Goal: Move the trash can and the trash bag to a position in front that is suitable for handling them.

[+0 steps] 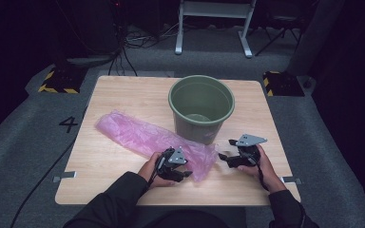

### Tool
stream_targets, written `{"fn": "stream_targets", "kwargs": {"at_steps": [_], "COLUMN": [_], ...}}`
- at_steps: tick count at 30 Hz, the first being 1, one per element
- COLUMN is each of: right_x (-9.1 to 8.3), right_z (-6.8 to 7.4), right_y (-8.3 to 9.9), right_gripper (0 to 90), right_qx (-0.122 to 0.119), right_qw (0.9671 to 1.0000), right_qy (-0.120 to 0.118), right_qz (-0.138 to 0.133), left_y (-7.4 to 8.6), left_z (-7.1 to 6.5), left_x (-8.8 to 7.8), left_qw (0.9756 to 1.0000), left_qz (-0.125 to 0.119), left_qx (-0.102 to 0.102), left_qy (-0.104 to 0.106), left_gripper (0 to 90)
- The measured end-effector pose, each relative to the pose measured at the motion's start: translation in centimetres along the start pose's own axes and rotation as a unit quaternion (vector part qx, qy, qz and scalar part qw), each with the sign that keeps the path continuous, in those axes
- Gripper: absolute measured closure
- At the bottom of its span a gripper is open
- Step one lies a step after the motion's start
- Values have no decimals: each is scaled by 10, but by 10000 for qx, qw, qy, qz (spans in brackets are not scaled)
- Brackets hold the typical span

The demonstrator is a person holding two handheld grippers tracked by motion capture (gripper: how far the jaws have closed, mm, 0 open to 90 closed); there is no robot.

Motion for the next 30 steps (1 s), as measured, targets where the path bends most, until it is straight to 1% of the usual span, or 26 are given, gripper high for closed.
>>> {"fn": "stream_targets", "kwargs": {"at_steps": [2, 3, 5, 6, 8, 9, 12, 13, 14, 15, 17, 18, 19, 20, 22, 23, 24, 25, 26, 30], "right_x": [-1, -1, -2, -3, -3, -3, -4, -4, -4, -5, -5, -5, -5, -5, -5, -6, -6, -7, -7, -7], "right_z": [-3, -4, -7, -9, -11, -12, -15, -16, -16, -17, -18, -19, -20, -22, -24, -25, -26, -27, -28, -32], "right_y": [1, 1, 3, 3, 4, 4, 5, 6, 6, 6, 7, 8, 9, 10, 11, 11, 11, 12, 13, 19], "right_gripper": [229, 229, 229, 229, 229, 229, 229, 229, 229, 228, 226, 226, 225, 224, 223, 222, 220, 219, 217, 205], "right_qx": [34, 49, 82, 99, 131, 137, 192, 195, 221, 224, 243, 244, 252, 276, 306, 336, 333, 339, 362, 414], "right_qw": [10000, 10000, 9999, 9999, 9999, 9998, 9997, 9997, 9997, 9997, 9996, 9996, 9996, 9995, 9994, 9993, 9993, 9992, 9991, 9988], "right_qy": [27, 38, 70, 81, 101, 113, 122, 126, 119, 117, 124, 139, 152, 165, 180, 174, 188, 198, 197, 193], "right_qz": [-3, -8, -9, -17, -20, -11, -17, -14, -10, -7, 12, 29, 37, 53, 54, 58, 61, 60, 58, 155], "left_y": [2, 3, 7, 9, 14, 17, 22, 25, 26, 30, 37, 40, 47, 50, 57, 60, 62, 65, 67, 72], "left_z": [3, 6, 13, 16, 22, 26, 35, 41, 44, 51, 61, 66, 74, 78, 89, 93, 95, 99, 101, 107], "left_x": [-7, -12, -23, -28, -39, -47, -62, -71, -74, -82, -89, -91, -94, -95, -96, -96, -95, -95, -94, -87], "left_qw": [9999, 9998, 9994, 9991, 9984, 9979, 9963, 9948, 9943, 9929, 9911, 9902, 9891, 9882, 9861, 9856, 9848, 9846, 9841, 9836], "left_qz": [17, -26, -84, -141, -278, -352, -453, -525, -562, -585, -593, -623, -600, -595, -509, -454, -453, -399, -381, -277], "left_qx": [15, 4, -108, -206, -282, -340, -362, -447, -461, -518, -653, -757, -865, -914, -1052, -1057, -1129, -1139, -1200, -1266], "left_qy": [-160, -214, -308, -339, -402, -428, -641, -745, -783, -894, -996, -997, -1031, -1077, -1182, -1240, -1240, -1264, -1249, -1254], "left_gripper": [416, 380, 321, 294, 253, 246, 225, 225, 223, 223, 212, 211, 211, 211, 213, 214, 216, 223, 225, 243]}}
Point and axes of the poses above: each handheld gripper's, and its own axes: x roughly forward along the jaws, y roughly out of its underside, z roughly to its left, the point moved 6 cm from there along x, roughly forward along the jaws, and after that the axes turned 3 degrees about z, right-handed, at the moved point
